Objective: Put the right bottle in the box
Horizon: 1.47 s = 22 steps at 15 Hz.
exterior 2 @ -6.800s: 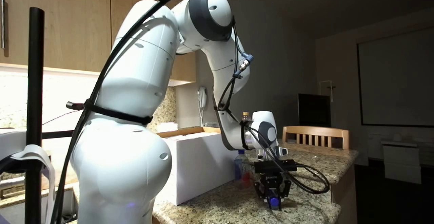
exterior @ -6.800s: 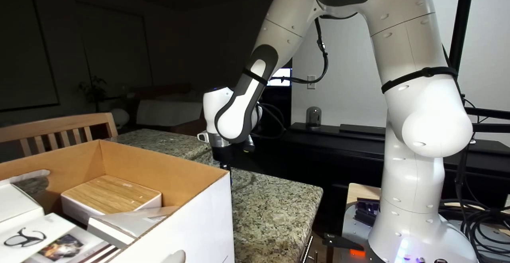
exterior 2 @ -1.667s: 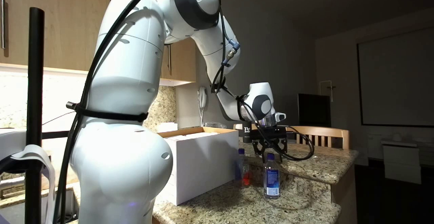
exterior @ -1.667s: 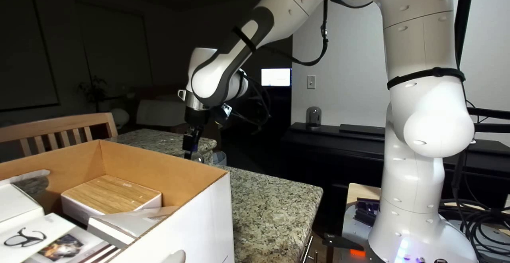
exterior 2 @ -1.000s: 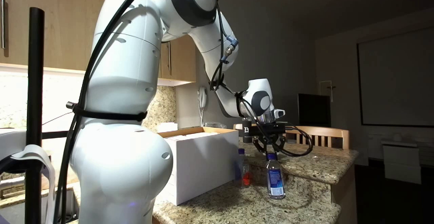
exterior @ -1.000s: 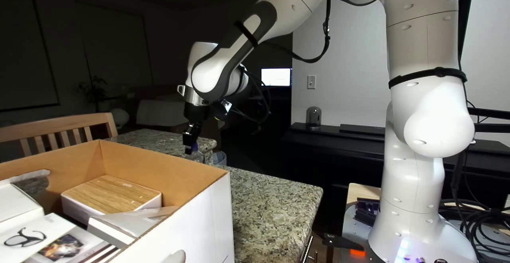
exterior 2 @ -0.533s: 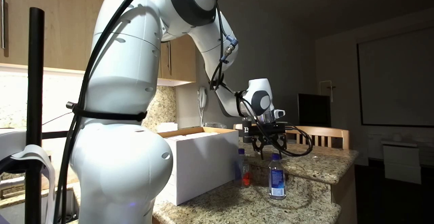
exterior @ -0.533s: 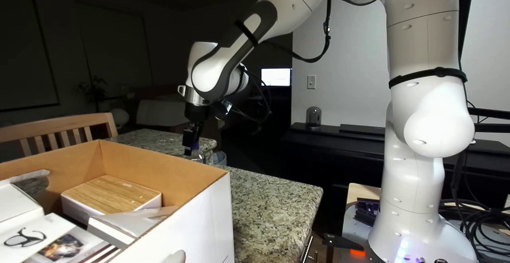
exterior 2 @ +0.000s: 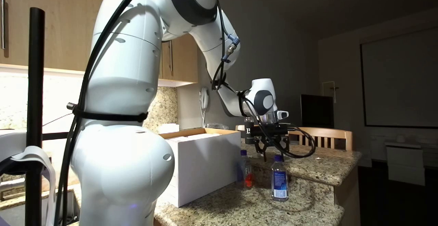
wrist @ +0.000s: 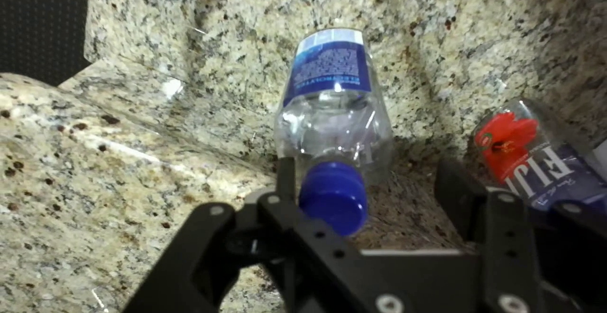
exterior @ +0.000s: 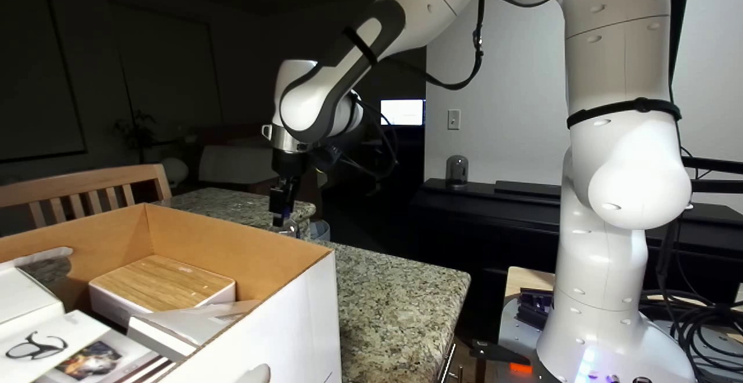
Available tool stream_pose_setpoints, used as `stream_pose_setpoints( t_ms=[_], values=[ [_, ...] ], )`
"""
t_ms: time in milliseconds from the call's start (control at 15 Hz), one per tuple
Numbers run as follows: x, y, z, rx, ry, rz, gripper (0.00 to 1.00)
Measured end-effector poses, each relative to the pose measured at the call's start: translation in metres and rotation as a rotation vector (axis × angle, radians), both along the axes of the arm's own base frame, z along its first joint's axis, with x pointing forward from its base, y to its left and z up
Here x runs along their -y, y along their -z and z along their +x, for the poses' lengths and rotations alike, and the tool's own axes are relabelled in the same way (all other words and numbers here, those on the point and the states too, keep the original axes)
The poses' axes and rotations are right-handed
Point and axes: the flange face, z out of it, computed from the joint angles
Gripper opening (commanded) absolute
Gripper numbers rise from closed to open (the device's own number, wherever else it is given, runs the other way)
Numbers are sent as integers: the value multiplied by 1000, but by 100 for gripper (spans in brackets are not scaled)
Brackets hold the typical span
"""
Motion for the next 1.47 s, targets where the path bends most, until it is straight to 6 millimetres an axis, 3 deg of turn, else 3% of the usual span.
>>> stream_pose_setpoints(
  t_ms=[333,467,667,733,800,933,1467],
  values=[
    [8,2,-1,-21,16,-3,13],
    [10,0,-2,-24,20,-3,14],
    [11,-3,-3,-28,23,-5,3],
    [11,-4,-3,-28,25,-5,30],
    [11,-4,-3,-28,28,-4,29],
    [11,-4,-4,-28,33,-3,37],
    [11,-4,-4,-27,26,-14,89]
  ],
)
